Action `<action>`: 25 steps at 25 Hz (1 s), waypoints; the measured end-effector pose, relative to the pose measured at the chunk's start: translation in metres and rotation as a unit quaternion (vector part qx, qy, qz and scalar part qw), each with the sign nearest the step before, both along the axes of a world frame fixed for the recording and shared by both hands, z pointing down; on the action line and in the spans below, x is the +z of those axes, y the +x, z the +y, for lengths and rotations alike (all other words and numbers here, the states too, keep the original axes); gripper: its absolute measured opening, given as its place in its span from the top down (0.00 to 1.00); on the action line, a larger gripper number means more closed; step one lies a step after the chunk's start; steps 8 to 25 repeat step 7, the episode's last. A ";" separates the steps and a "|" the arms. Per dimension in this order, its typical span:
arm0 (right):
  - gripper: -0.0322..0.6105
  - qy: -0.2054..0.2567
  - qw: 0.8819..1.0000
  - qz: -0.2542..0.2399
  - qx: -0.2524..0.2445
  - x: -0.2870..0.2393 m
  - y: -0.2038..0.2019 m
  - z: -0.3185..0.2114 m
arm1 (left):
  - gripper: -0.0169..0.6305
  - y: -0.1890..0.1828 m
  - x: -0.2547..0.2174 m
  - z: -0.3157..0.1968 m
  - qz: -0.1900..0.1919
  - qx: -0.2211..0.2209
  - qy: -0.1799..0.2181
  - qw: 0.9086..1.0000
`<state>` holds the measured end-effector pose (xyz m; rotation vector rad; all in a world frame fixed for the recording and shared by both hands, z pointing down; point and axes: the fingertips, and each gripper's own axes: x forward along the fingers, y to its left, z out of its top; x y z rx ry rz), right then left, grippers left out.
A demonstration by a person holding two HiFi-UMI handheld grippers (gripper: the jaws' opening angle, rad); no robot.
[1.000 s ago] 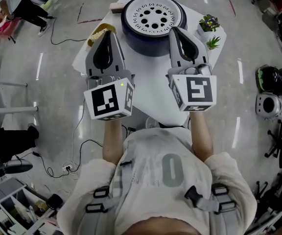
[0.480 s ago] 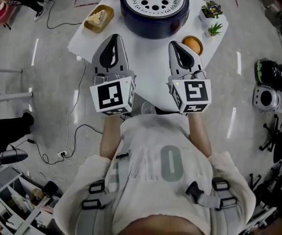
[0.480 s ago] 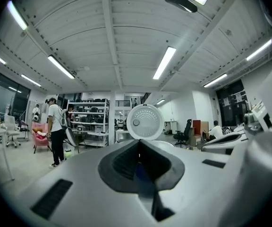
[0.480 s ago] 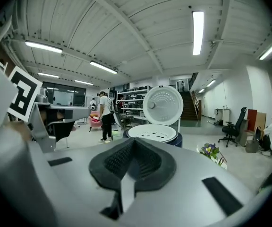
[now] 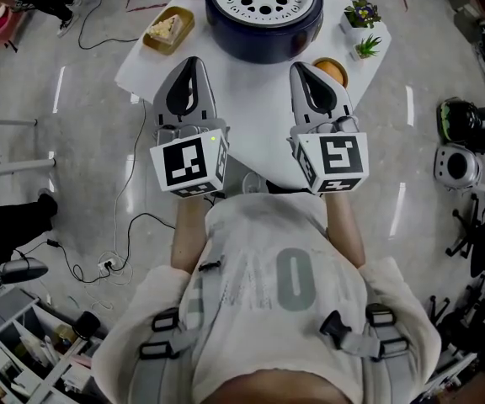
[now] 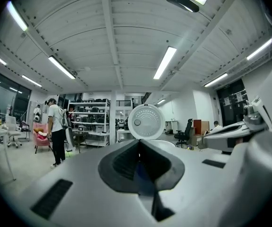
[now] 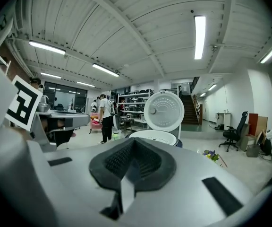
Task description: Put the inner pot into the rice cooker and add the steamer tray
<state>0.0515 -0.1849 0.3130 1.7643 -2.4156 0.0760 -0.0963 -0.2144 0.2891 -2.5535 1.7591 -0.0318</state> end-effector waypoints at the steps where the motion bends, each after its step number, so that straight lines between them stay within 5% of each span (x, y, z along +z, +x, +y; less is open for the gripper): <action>1: 0.94 0.003 1.000 0.000 -0.001 -0.003 0.000 0.001 | 0.94 -0.001 0.001 -0.001 0.000 0.000 -0.001 1.000; 25: 0.94 0.011 1.000 0.000 -0.003 -0.010 0.000 0.004 | 0.94 -0.002 0.005 -0.002 0.004 -0.002 -0.006 1.000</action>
